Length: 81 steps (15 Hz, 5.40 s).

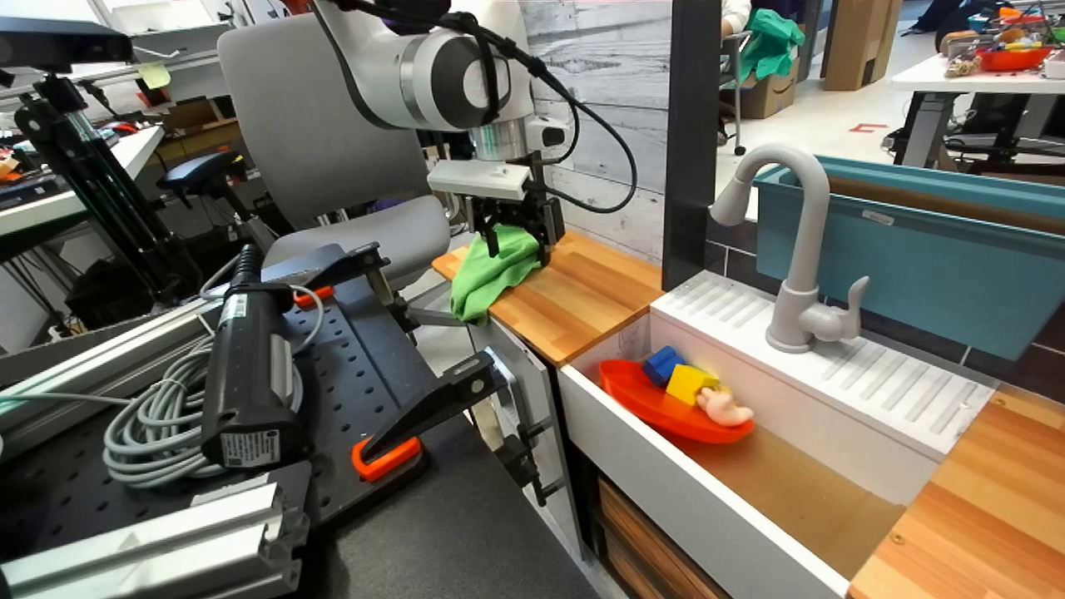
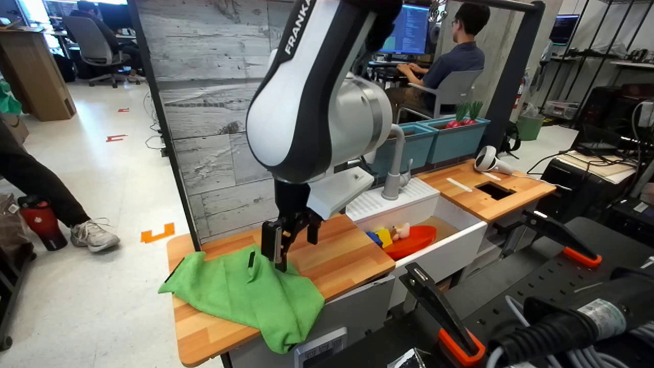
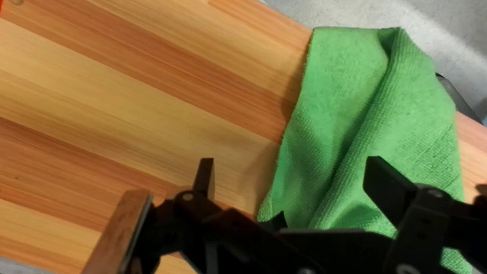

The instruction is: Move the green t-shirt slightly to the left

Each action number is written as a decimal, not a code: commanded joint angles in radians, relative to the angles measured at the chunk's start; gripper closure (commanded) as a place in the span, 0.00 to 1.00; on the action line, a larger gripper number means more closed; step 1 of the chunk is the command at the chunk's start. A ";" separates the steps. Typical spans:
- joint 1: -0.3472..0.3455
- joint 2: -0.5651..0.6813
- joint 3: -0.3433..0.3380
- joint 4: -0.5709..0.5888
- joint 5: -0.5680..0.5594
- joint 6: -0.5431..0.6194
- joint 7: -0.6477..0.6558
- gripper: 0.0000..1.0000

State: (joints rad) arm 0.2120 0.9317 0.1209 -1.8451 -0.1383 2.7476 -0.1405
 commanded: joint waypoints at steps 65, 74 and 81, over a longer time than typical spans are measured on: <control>0.113 0.227 0.031 0.361 -0.052 0.134 -0.072 0.99; 0.107 0.245 0.038 0.369 -0.072 0.148 -0.082 0.28; 0.085 0.163 0.069 0.213 -0.086 0.247 -0.087 0.00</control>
State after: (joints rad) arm 0.3278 1.1575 0.1567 -1.5224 -0.2110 2.9333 -0.2082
